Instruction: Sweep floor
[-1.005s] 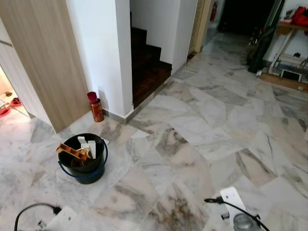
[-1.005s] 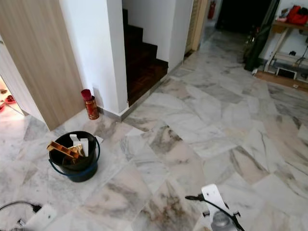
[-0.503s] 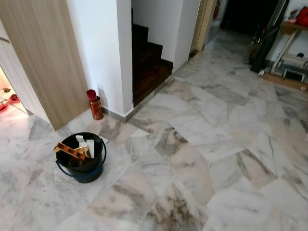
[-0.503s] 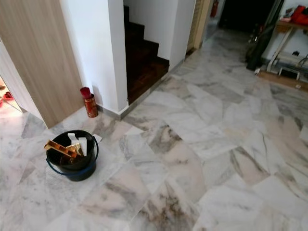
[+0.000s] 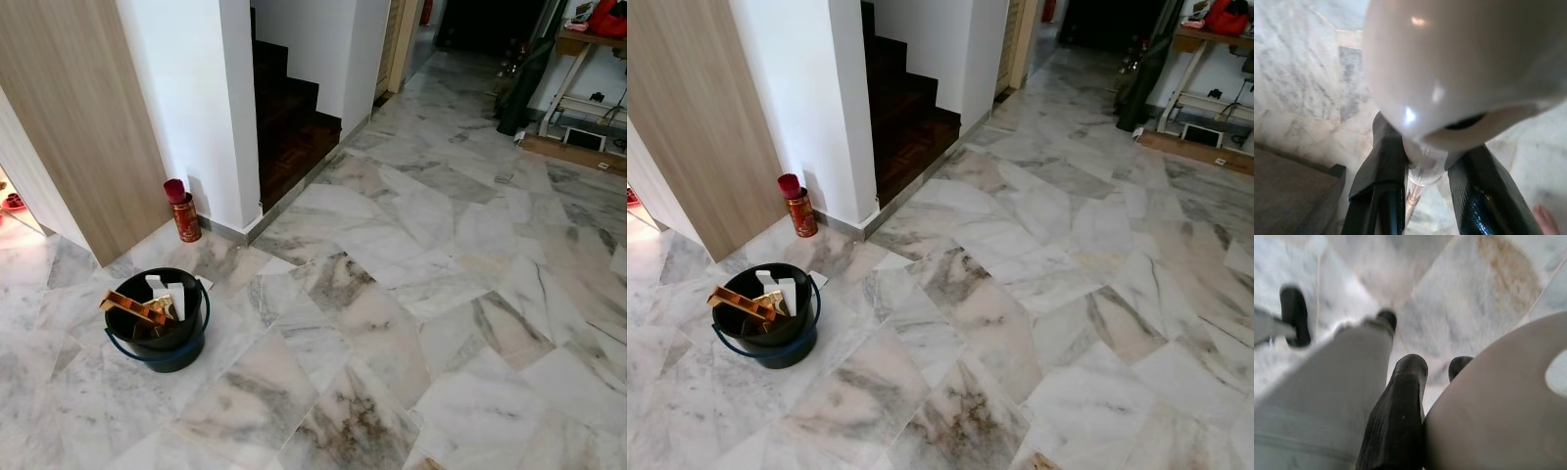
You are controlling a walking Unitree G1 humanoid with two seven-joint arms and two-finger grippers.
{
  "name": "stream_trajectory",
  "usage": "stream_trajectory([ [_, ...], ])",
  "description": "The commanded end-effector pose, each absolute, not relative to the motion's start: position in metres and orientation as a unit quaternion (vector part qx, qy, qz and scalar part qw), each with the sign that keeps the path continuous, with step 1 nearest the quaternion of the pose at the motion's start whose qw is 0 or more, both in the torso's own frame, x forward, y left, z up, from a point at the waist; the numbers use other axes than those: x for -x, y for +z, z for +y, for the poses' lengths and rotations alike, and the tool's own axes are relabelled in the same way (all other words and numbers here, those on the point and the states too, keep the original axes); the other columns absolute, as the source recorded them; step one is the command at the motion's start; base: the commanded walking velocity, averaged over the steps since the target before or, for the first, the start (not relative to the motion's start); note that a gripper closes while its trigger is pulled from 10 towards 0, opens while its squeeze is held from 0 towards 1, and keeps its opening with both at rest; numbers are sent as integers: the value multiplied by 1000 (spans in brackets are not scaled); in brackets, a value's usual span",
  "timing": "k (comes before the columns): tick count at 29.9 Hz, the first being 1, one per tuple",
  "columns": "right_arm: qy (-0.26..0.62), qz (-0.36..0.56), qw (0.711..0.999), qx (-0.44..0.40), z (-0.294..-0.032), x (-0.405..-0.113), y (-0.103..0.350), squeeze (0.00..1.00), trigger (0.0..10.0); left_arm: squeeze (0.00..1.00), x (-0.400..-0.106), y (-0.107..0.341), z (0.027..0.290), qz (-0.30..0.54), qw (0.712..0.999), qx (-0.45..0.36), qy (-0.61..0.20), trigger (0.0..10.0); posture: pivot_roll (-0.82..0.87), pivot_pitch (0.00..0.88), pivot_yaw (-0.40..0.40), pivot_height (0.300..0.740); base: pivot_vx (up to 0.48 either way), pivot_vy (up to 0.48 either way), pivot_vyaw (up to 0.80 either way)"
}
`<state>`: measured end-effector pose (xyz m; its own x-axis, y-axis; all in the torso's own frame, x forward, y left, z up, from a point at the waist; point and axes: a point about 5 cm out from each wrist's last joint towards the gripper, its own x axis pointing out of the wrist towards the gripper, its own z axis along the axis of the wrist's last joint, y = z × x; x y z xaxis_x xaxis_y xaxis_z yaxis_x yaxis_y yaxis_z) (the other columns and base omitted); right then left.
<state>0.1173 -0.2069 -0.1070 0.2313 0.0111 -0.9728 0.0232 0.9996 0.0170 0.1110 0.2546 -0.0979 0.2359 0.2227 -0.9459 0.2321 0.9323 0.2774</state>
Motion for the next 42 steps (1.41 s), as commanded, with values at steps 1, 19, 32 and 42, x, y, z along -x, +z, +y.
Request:
stream_trajectory([
  [1,-30,588,806,-62,-203,-129,-104,0,10000,0,-124,-93,257,586,790,-177,19,10000,145,0,-81,740,0,0,0],
  [19,-100,555,821,-89,-208,-118,-107,0,10000,0,-131,-93,248,539,834,-61,96,10000,146,0,-84,740,0,0,0],
  [32,-96,543,832,-60,-214,-127,-103,0,10000,0,-130,-93,247,510,849,2,138,10000,165,0,-93,740,0,0,0],
  [42,-88,523,846,-57,-210,-134,-101,0,10000,0,-134,-93,243,511,854,-44,87,10000,168,0,-82,740,0,0,0],
])
